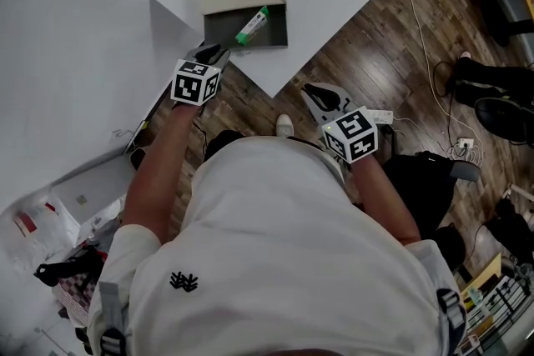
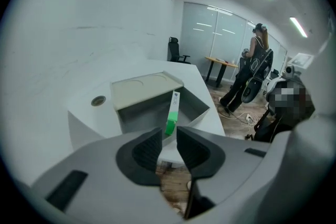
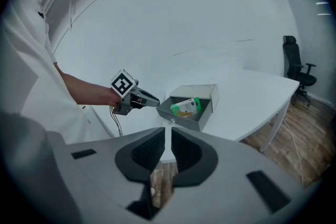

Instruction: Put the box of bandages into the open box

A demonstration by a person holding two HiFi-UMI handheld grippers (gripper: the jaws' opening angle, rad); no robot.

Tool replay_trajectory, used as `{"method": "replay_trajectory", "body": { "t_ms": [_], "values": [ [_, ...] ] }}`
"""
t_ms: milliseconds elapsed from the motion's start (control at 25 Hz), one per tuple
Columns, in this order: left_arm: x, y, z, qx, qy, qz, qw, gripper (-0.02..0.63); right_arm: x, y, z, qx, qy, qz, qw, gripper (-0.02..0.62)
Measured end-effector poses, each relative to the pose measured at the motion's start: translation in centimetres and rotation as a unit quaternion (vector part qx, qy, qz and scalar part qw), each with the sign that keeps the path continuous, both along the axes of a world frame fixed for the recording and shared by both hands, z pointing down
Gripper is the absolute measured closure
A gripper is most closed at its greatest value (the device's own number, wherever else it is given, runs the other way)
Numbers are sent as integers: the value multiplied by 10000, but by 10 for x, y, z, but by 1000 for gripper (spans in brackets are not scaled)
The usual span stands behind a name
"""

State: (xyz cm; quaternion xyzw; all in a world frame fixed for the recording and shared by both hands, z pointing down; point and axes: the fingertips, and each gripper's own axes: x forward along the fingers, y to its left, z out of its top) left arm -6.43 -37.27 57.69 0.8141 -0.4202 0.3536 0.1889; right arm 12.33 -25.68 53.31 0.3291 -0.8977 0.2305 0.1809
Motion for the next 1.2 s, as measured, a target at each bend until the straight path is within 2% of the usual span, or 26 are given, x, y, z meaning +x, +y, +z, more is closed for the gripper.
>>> {"method": "replay_trajectory", "body": {
  "t_ms": [200, 400, 560, 720, 1000, 1200],
  "values": [
    [-18, 25, -12, 61, 269, -88, 9996, 597, -15, 4, -4, 110, 104, -15, 9999, 568],
    [-34, 62, -23, -116, 704, -17, 9974, 600, -41, 17, -10, 114, 140, 0, 9998, 574],
    [-42, 87, -40, -124, 1131, -6, 9935, 600, -62, 28, -18, 164, 142, -39, 9998, 577],
    [-49, 115, -57, -96, 1473, 178, 9889, 600, -80, 39, -23, 177, 170, -26, 9997, 580],
    [-64, 153, -82, 73, 1709, 506, 9840, 600, -100, 61, -26, 160, 207, 171, 9995, 584],
    [-79, 171, -92, 196, 1741, 744, 9817, 600, -117, 78, -27, 202, 286, 315, 9989, 586]
  ]
}}
